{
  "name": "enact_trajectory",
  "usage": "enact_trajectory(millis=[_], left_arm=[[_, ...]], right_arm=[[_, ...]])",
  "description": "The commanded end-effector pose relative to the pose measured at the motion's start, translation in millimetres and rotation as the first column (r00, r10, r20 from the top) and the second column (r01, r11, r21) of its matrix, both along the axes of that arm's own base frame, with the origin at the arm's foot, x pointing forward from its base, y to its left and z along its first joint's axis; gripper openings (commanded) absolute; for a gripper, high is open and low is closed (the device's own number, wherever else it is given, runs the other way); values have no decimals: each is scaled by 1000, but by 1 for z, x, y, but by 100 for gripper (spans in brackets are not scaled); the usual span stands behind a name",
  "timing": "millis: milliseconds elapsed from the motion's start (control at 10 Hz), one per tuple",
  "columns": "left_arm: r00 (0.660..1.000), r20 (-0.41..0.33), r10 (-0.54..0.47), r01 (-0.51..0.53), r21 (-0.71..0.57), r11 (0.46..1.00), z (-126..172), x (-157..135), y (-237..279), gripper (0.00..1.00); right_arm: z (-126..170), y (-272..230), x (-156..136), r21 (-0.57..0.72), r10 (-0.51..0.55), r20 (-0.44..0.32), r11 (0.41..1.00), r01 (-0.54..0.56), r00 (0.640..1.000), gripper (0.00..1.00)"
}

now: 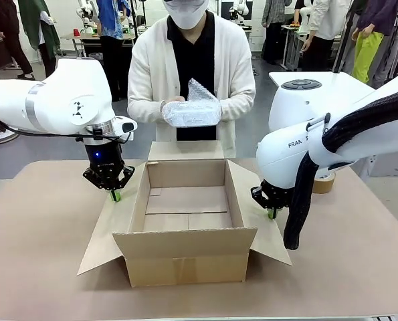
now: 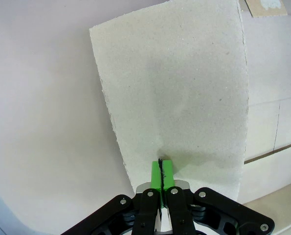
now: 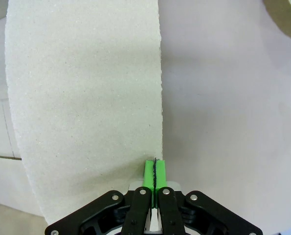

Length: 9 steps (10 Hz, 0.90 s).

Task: Wrap the clocks to prevent damage.
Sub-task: Once the human has placed the objects inside and stepped back, release both hands from the side flaps of the Package Box.

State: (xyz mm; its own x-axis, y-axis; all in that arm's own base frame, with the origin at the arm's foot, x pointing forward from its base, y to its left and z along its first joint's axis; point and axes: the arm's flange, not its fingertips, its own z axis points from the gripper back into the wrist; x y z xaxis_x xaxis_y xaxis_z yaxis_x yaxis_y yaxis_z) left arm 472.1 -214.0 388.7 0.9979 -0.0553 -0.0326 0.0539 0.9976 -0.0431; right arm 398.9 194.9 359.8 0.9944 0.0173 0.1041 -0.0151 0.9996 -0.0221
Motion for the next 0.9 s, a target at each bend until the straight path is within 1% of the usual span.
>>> enact_trajectory(millis=[0,800], left_arm=[[1000,5,4,-4,11,1000,0,-1,-1,0],[1000,5,4,-4,11,1000,0,-1,-1,0]], right_arm=[[0,-1,-1,-3,-1,-4,1000,1,1000,1],[0,-1,-1,-3,-1,-4,1000,1,1000,1]])
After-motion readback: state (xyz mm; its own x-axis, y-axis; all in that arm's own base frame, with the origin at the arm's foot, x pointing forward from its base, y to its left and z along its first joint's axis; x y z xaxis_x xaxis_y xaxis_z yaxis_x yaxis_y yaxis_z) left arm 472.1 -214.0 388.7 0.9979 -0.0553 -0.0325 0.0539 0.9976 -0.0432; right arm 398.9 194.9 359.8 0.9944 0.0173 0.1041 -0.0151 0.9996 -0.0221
